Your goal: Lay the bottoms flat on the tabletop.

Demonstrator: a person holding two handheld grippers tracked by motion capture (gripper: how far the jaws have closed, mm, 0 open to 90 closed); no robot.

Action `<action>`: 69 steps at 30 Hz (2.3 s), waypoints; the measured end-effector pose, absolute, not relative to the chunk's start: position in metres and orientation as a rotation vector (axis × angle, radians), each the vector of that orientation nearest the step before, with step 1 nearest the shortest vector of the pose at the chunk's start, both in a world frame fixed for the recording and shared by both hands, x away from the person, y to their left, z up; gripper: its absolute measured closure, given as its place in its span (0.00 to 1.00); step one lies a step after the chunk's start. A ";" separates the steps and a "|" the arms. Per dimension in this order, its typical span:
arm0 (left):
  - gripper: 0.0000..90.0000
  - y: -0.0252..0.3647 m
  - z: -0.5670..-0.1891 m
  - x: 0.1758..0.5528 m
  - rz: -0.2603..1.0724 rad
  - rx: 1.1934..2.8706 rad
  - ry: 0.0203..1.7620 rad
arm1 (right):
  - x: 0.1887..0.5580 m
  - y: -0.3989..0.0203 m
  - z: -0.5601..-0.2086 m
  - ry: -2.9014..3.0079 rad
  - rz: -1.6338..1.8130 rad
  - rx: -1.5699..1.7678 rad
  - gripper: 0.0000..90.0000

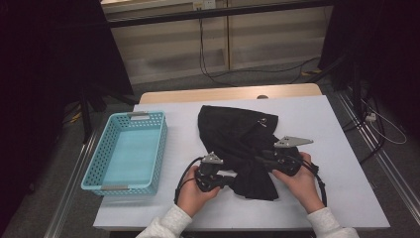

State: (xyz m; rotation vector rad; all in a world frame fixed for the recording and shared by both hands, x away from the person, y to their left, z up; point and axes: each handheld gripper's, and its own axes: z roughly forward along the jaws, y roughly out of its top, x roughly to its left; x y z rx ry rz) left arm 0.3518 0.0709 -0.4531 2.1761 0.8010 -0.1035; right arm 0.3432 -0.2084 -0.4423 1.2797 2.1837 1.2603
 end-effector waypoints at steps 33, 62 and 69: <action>0.74 0.172 -0.432 0.316 0.016 2.083 0.998 | 0.334 -0.165 -0.456 2.265 1.093 1.173 0.60; 1.00 0.115 -0.454 0.340 0.052 2.201 0.972 | 0.342 -0.167 -0.451 2.214 1.082 1.161 0.56; 1.00 0.127 -0.449 0.335 0.053 2.177 1.010 | 0.349 -0.163 -0.452 2.213 1.065 1.158 0.57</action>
